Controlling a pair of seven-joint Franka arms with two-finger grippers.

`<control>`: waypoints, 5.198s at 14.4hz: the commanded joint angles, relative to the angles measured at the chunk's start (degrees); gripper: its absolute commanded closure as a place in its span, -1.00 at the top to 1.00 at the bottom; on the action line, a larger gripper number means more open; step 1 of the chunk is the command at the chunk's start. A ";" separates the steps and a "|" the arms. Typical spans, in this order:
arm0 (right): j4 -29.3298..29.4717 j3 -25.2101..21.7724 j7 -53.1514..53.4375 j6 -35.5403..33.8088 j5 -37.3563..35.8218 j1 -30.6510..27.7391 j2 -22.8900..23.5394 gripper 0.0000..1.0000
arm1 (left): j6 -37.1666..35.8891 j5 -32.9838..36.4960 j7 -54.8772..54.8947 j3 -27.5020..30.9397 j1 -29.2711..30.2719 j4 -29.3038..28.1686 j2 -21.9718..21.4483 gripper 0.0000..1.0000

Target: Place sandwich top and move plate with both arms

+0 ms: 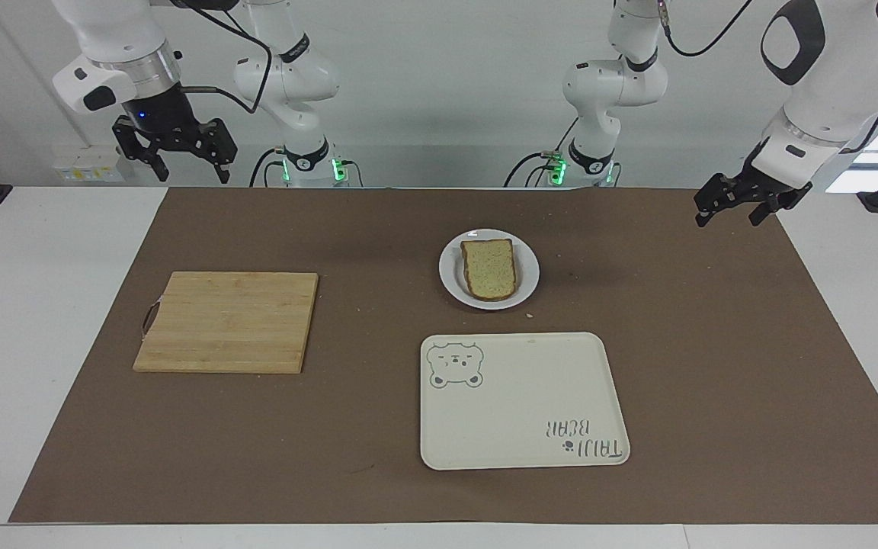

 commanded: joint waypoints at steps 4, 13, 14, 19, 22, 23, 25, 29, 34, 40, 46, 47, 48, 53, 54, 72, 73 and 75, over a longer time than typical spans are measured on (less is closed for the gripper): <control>-0.94 0.65 -1.28 -0.41 0.04 -0.87 -1.06 1.00 | -2.04 0.88 -0.41 -0.05 0.01 -0.69 -1.25 1.00; -0.94 0.56 -1.28 -0.41 0.04 -0.87 -1.06 1.00 | -8.65 7.57 -0.50 6.28 9.41 1.95 -6.61 1.00; -0.94 0.56 -1.28 -0.41 0.04 -0.87 -1.06 1.00 | -8.13 6.26 -0.33 5.32 8.19 1.78 -6.26 1.00; -0.94 0.56 -1.28 -0.41 0.04 -0.87 -1.06 1.00 | -4.87 -3.59 -0.41 3.64 -4.45 1.69 -5.82 1.00; -0.94 0.56 -1.28 -0.41 0.04 -0.87 -1.06 1.00 | -4.25 -3.59 -0.41 3.72 -6.50 1.69 -5.82 1.00; -0.94 0.56 -1.28 -0.41 0.04 -0.87 -1.06 1.00 | -4.34 -3.59 -0.41 3.73 -6.67 1.69 -5.90 1.00; -0.94 0.56 -1.28 -0.41 0.04 -0.87 -1.06 1.00 | -4.60 -2.81 0.02 3.73 -6.50 2.03 -5.64 1.00; -0.94 0.56 -1.28 -0.41 0.04 -0.87 -1.06 1.00 | -5.13 -1.48 0.20 3.81 -6.41 2.21 -4.50 1.00; -0.94 0.56 -1.28 -0.41 0.04 -0.87 -1.06 1.00 | -5.48 -1.57 0.11 4.08 -6.24 1.33 -5.29 1.00; -0.94 0.56 -1.28 -0.41 0.04 -0.87 -1.06 1.00 | -5.48 -1.57 0.11 4.08 -6.32 1.33 -5.29 1.00; -0.94 0.56 -1.28 -0.41 0.04 -0.87 -1.06 1.00 | -5.40 -1.57 0.20 4.08 -6.32 0.46 -5.73 1.00; -0.94 0.56 -1.28 -0.41 0.04 -0.87 -1.06 1.00 | -5.40 -1.66 0.37 4.08 -6.32 -0.50 -6.34 1.00; -0.94 0.56 -1.28 -0.41 0.04 -0.87 -1.06 1.00 | -5.05 -1.75 0.46 4.08 -6.32 -1.64 -6.95 1.00; -0.94 0.56 -1.37 -0.41 0.04 -0.87 -1.06 1.00 | -3.30 -5.15 1.42 4.60 -5.10 -7.09 -9.41 1.00; -0.94 0.56 -1.28 -0.41 0.04 -0.87 -1.06 1.00 | -1.89 -6.13 2.56 4.60 -3.96 -9.19 -9.86 1.00; -0.94 0.56 -1.28 -0.41 0.04 -0.87 -1.06 1.00 | 27.01 -33.02 20.23 4.34 -6.67 -41.27 -11.80 1.00; -0.94 0.56 -1.28 -0.41 0.04 -0.87 -1.06 1.00 | 29.65 -35.04 21.54 4.34 -7.98 -43.47 -11.71 1.00; -0.94 0.56 -1.28 -0.41 0.04 -0.87 -1.06 1.00 | 34.57 -40.31 23.22 4.34 -9.83 -47.78 -11.09 1.00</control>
